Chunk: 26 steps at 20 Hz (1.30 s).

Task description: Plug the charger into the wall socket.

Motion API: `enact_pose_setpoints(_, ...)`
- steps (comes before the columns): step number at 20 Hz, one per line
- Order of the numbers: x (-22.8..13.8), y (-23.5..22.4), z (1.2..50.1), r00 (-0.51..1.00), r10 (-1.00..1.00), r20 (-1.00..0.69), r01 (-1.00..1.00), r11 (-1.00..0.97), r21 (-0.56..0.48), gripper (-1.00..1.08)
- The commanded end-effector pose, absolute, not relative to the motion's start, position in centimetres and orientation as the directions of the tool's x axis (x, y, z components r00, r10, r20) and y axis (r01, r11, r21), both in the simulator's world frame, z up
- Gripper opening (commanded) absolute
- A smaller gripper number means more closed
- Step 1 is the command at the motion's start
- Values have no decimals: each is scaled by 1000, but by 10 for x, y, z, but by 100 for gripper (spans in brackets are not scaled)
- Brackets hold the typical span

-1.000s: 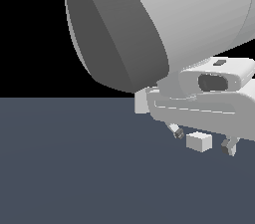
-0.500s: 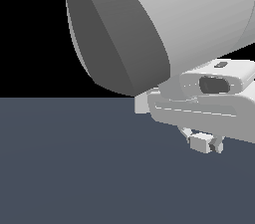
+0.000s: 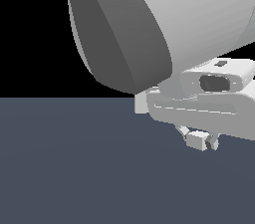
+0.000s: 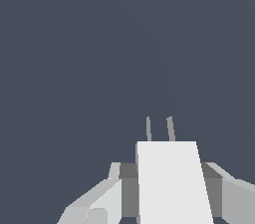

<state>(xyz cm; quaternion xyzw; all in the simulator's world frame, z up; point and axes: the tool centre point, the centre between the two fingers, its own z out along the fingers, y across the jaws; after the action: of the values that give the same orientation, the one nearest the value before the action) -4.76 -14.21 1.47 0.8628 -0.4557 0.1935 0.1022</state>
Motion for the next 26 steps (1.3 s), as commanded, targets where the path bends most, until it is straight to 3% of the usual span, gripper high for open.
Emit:
enact_pose_setpoints(1, -45, -142, 17, 530, -732, 428, -810, -586, 0, -100)
enact_pose_setpoints(26, 7, -109, 76, 863, -249, 441, -278, -960, 3, -100)
